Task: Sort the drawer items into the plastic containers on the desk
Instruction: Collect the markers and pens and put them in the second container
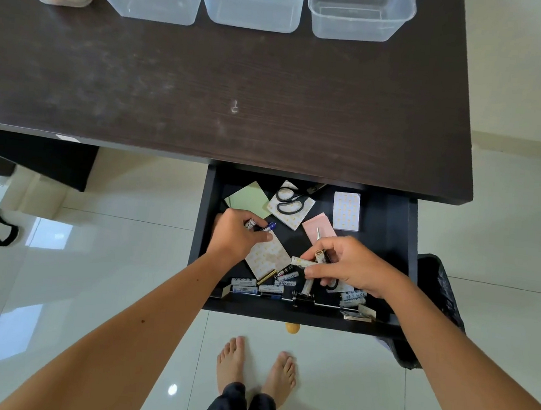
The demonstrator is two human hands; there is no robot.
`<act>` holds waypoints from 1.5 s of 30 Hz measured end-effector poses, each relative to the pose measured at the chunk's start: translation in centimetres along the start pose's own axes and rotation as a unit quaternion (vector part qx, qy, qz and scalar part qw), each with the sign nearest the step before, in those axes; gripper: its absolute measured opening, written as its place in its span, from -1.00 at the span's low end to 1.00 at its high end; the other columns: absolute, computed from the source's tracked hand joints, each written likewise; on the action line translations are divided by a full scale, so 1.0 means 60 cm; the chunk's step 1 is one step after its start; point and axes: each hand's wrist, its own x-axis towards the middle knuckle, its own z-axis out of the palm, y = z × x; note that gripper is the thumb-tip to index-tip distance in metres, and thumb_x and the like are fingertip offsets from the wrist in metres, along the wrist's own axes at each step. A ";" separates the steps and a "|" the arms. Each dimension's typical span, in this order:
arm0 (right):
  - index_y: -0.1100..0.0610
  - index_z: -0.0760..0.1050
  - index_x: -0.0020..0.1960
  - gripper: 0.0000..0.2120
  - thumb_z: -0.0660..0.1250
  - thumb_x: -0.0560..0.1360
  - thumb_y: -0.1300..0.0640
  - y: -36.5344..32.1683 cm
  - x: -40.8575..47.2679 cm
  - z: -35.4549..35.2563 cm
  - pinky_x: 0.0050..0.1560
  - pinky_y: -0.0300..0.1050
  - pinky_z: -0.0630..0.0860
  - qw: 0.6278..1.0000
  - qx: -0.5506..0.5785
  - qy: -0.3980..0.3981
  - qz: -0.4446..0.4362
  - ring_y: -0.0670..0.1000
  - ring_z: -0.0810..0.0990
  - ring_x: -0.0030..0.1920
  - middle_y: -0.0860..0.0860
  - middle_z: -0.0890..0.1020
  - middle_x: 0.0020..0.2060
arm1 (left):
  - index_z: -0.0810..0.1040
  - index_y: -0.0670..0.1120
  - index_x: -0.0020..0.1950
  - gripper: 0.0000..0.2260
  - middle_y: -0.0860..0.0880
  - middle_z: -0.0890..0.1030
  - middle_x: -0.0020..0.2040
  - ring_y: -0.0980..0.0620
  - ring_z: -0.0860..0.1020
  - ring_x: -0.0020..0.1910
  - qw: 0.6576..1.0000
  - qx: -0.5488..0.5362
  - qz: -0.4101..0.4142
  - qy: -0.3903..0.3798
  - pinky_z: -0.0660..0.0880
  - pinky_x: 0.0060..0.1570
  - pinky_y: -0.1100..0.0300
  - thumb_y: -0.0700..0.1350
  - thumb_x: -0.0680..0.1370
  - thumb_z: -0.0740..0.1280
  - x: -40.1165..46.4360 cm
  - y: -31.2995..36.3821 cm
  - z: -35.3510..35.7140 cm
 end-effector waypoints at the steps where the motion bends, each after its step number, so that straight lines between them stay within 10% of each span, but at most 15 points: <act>1: 0.09 0.71 0.09 -0.80 0.59 0.49 0.22 0.003 -0.002 0.001 0.12 0.30 0.63 1.000 0.018 -0.002 -0.003 0.14 0.75 -0.12 0.11 0.78 -0.05 | 0.76 -0.08 0.06 -0.76 0.03 0.68 -0.07 0.21 0.54 -0.23 1.000 0.008 0.003 -0.002 0.40 -0.34 0.44 -0.12 0.43 0.64 0.000 0.000 -0.001; 7: 0.00 0.65 0.35 -0.57 0.43 0.59 0.39 0.001 -0.011 0.004 -0.03 -0.05 0.71 0.997 0.063 -0.046 -0.025 0.16 0.78 0.06 0.10 0.72 0.01 | 0.69 -0.05 0.12 -0.77 0.03 0.69 -0.06 0.07 0.64 -0.15 0.999 0.000 0.029 -0.027 0.47 -0.32 0.46 -0.02 0.52 0.56 -0.018 -0.006 -0.020; 14: 0.15 0.71 -0.05 -0.86 0.61 0.48 0.11 0.009 -0.007 0.002 -0.22 -0.09 0.64 1.000 -0.005 -0.005 0.007 0.06 0.65 -0.20 0.26 0.72 -0.10 | 0.53 -0.09 0.21 -0.78 -0.07 0.73 -0.08 0.04 0.65 -0.23 0.991 -0.115 0.014 -0.072 0.60 -0.17 0.08 -0.08 0.61 0.45 -0.023 0.004 -0.038; 18: -0.06 0.74 -0.04 -0.95 0.56 0.52 0.07 0.004 -0.011 0.006 -0.17 -0.27 0.62 0.992 -0.125 -0.001 -0.019 -0.22 0.65 -0.19 -0.22 0.71 -0.15 | 0.53 -0.03 0.44 -0.65 -0.16 0.69 -0.10 -0.10 0.69 -0.17 0.958 -0.195 0.021 -0.209 0.65 -0.12 0.04 -0.22 0.66 0.38 -0.029 0.004 -0.055; 27: -0.21 0.70 0.19 -0.70 0.57 0.48 -0.02 0.001 0.011 0.032 -0.09 -0.05 0.52 0.853 -0.513 -0.017 -0.100 0.01 0.61 0.06 -0.20 0.58 -0.08 | 0.59 -0.20 0.20 -0.76 -0.19 0.74 -0.07 -0.12 0.74 -0.08 0.943 -0.204 -0.048 -0.259 0.70 0.07 -0.01 -0.32 0.56 0.47 -0.032 0.004 -0.052; 34: -0.11 0.70 0.01 -0.81 0.62 0.44 -0.07 0.000 -0.004 0.028 0.03 0.02 0.62 0.967 -0.245 0.033 -0.056 -0.07 0.59 0.00 -0.14 0.62 -0.01 | 0.59 -0.21 0.23 -0.80 -0.21 0.73 -0.01 -0.17 0.74 0.07 0.933 -0.269 -0.060 -0.231 0.67 0.15 -0.07 -0.26 0.61 0.42 -0.040 -0.001 -0.046; 45: 0.17 0.63 0.24 -0.79 0.45 0.61 0.27 -0.039 -0.019 0.046 0.12 0.04 0.72 0.995 0.097 0.033 -0.014 0.12 0.80 0.04 0.19 0.76 0.03 | 0.59 -0.28 0.25 -0.75 -0.26 0.73 0.14 -0.15 0.74 0.11 0.913 -0.333 -0.104 -0.212 0.69 0.06 0.03 -0.21 0.61 0.45 -0.065 0.010 -0.021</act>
